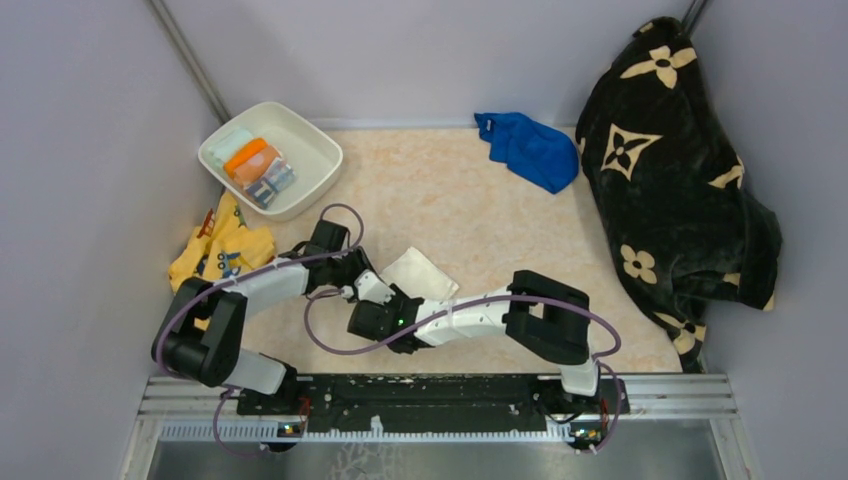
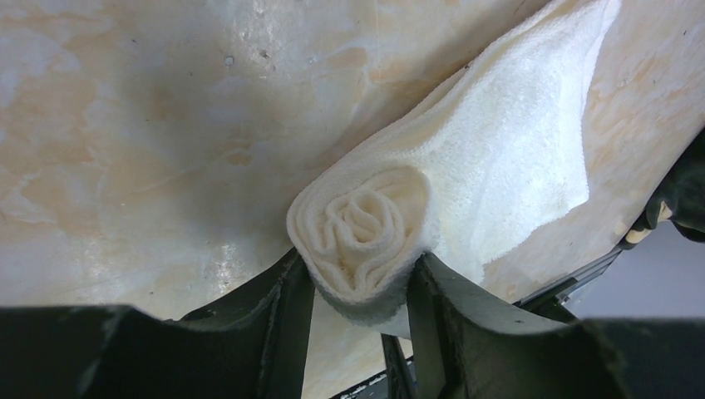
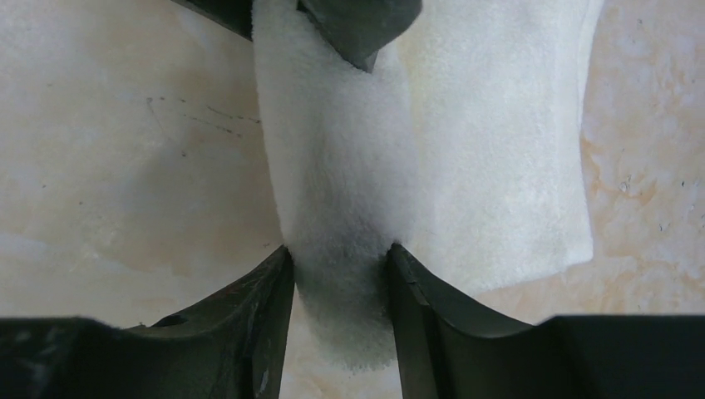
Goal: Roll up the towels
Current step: Roll the towel at the center of the board.
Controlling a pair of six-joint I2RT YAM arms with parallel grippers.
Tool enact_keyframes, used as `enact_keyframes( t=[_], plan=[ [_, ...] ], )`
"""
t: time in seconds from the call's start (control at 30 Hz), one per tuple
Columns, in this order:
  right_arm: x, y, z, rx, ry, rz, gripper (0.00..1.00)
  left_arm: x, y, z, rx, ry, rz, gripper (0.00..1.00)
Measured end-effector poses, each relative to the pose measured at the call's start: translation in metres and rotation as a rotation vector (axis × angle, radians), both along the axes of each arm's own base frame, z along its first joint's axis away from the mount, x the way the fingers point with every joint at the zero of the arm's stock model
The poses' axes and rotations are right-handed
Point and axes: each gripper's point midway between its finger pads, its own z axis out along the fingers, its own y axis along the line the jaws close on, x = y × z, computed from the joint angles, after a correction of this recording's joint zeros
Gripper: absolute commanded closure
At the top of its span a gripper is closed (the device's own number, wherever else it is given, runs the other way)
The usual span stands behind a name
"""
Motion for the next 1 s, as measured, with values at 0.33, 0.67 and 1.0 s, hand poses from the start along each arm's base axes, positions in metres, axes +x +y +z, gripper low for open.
enact_keyframes(
  t=[0.33, 0.67, 1.0],
  plan=[
    [-0.001, -0.017, -0.003, 0.120, -0.017, -0.110, 1.00, 0.000, -0.007, 0.001, -0.031, 0.010, -0.024, 0.41],
    [-0.004, -0.020, -0.003, 0.467, 0.360, -0.016, 1.00, 0.006, 0.007, 0.023, -0.023, -0.056, 0.027, 0.22],
    [-0.008, -0.006, -0.004, 0.845, 0.822, 0.067, 1.00, -0.002, 0.016, 0.053, -0.056, -0.138, 0.041, 0.20]
  ],
)
